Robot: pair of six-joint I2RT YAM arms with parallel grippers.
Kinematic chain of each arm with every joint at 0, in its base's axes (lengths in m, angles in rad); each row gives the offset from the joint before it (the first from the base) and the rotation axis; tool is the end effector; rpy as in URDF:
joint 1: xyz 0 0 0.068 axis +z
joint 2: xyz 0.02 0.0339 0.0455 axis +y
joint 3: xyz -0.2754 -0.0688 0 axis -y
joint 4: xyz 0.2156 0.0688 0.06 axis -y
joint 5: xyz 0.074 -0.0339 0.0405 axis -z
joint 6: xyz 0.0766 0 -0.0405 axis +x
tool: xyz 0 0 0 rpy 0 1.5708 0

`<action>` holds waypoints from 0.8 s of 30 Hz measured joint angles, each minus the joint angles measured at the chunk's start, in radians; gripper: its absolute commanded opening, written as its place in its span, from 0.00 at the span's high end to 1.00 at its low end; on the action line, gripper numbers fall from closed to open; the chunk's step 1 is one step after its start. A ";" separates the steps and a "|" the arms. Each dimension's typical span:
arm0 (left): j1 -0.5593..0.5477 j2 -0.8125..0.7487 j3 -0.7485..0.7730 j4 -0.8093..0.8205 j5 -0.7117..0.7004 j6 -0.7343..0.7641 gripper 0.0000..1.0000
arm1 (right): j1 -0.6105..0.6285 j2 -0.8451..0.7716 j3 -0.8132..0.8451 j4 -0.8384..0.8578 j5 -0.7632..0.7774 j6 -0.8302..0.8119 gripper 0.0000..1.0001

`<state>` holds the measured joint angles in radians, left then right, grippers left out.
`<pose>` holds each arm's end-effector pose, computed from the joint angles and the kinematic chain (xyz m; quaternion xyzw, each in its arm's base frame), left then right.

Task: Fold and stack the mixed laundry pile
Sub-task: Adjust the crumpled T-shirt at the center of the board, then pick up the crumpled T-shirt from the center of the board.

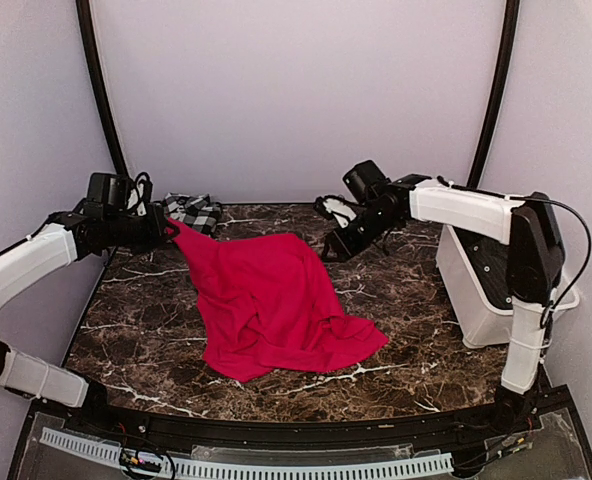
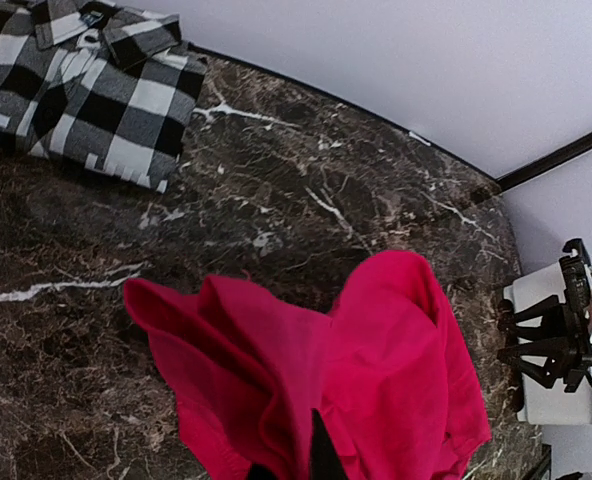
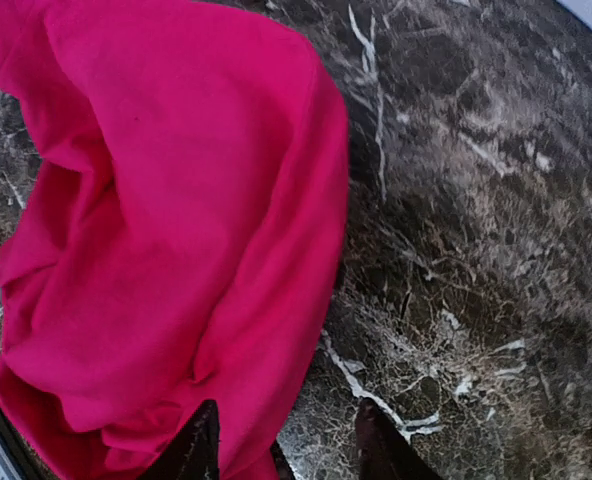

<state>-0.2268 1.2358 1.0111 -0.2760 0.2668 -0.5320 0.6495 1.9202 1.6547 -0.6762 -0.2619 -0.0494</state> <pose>0.2710 -0.0833 0.3131 -0.0626 0.8530 -0.2934 0.4270 0.3266 0.2729 0.2539 -0.3608 0.8720 0.2093 0.2563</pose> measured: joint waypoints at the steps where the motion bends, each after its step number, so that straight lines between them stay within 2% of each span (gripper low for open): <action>1: 0.000 0.017 -0.028 0.014 -0.010 -0.004 1.00 | 0.000 0.035 0.000 -0.008 0.022 0.014 0.52; 3: 0.001 0.048 -0.059 0.030 -0.026 -0.007 1.00 | 0.007 0.061 -0.023 -0.008 0.062 0.041 0.53; 6: 0.001 0.079 -0.077 0.061 -0.045 -0.008 1.00 | 0.029 0.005 -0.112 0.015 0.108 0.063 0.55; 9: 0.001 0.106 -0.077 0.090 -0.057 -0.009 1.00 | 0.107 -0.103 -0.216 0.043 0.131 0.083 0.54; 12: 0.001 0.125 -0.077 0.107 -0.065 -0.013 1.00 | 0.190 -0.152 -0.252 0.069 0.138 0.098 0.53; 17: 0.001 0.127 -0.077 0.122 -0.067 -0.018 1.00 | 0.227 -0.113 -0.251 0.078 0.172 0.090 0.61; 24: 0.001 0.127 -0.077 0.123 -0.069 -0.021 1.00 | 0.228 -0.036 -0.248 0.078 0.166 0.069 0.58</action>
<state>-0.2260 1.3624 0.9340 -0.1532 0.1982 -0.5533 0.8772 1.8843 1.4067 -0.5980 -0.0959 0.0193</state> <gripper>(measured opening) 0.024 0.404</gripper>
